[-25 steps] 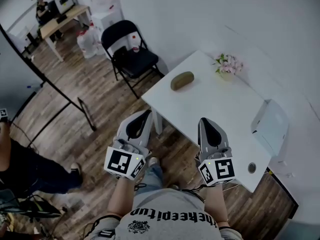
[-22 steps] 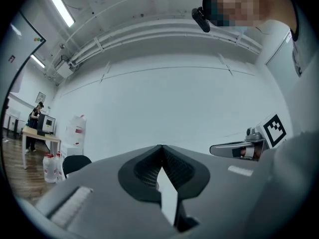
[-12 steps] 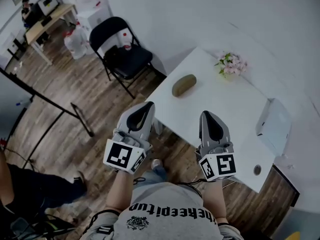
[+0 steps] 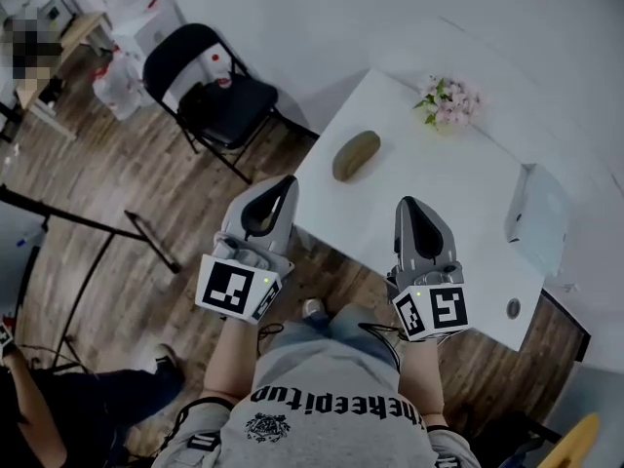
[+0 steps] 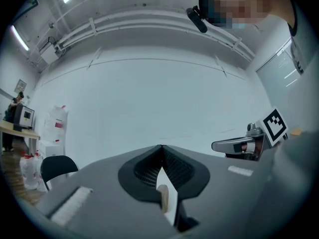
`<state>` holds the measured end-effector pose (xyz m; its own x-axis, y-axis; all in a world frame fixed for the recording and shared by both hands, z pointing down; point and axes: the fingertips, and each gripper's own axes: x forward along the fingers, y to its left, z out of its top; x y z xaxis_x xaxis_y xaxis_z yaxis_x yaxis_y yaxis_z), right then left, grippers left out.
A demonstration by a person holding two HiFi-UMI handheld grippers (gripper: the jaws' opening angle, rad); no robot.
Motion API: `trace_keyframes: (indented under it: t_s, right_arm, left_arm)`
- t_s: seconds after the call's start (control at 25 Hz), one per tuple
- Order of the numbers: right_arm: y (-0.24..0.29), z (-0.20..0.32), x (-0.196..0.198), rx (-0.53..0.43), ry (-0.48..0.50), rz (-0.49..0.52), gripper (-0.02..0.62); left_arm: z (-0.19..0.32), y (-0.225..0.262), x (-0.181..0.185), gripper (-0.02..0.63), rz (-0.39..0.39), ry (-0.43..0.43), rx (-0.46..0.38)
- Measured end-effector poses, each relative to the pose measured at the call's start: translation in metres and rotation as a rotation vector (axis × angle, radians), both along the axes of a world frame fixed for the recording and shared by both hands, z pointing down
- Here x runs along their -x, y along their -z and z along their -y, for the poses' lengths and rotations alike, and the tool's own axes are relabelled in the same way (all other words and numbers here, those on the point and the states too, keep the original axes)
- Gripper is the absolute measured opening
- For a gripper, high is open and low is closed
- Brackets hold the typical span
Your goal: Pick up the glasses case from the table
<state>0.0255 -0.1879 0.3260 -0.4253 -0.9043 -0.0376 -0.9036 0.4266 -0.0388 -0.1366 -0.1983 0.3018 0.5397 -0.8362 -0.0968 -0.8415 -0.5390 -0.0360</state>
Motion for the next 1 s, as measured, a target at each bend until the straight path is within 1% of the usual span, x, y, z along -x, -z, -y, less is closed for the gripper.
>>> trace_keyframes:
  t_s: [0.28,0.64,0.8,0.84,1.0]
  right_arm:
    - [-0.009,0.023,-0.015,0.036,-0.054,-0.005,0.003]
    - [-0.027,0.076,-0.026,0.077,-0.043,-0.008,0.003]
    - [-0.031,0.102,-0.030,0.101,-0.030,-0.018,0.003]
    - [-0.033,0.108,-0.032,0.107,-0.027,-0.019,0.003]
    - [-0.045,0.128,-0.039,0.141,-0.018,-0.002,0.003]
  left_arm:
    - [0.035,-0.013,-0.020,0.020,0.022,-0.063,0.031]
    - [0.090,-0.036,-0.040,0.020,0.058,-0.078,0.094]
    - [0.119,-0.053,-0.052,0.022,0.084,-0.088,0.146]
    - [0.125,-0.058,-0.057,0.037,0.095,-0.094,0.163]
    - [0.146,-0.086,-0.074,0.058,0.146,-0.124,0.242]
